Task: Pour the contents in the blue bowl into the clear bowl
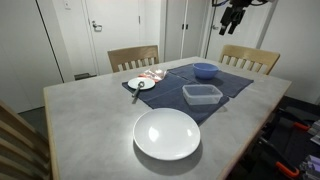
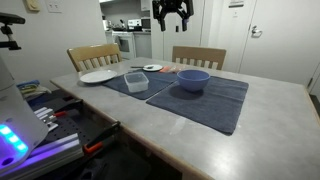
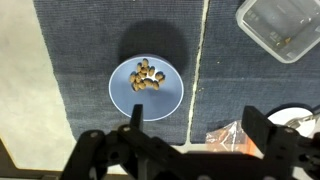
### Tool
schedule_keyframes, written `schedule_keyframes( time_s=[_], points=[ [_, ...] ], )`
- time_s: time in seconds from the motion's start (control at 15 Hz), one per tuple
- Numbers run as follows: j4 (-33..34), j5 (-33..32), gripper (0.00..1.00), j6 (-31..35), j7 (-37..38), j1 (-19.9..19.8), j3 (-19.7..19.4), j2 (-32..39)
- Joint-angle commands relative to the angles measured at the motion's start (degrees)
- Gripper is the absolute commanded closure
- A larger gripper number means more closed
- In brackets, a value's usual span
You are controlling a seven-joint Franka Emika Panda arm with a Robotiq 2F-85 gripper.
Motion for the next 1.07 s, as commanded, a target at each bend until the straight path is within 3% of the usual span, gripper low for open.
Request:
schedule_keyframes(
  time_s=[0.0,0.67,1.0],
  points=[
    [0.1,0.9,0.0,0.2,-0.1,-1.4,1.4,0.4],
    [-1.6,-9.0,0.0,0.3,19.7,-5.6,3.8,0.6],
    [2.6,-7.9,0.0,-2.5,18.1,-7.5,2.0,5.8]
  ],
)
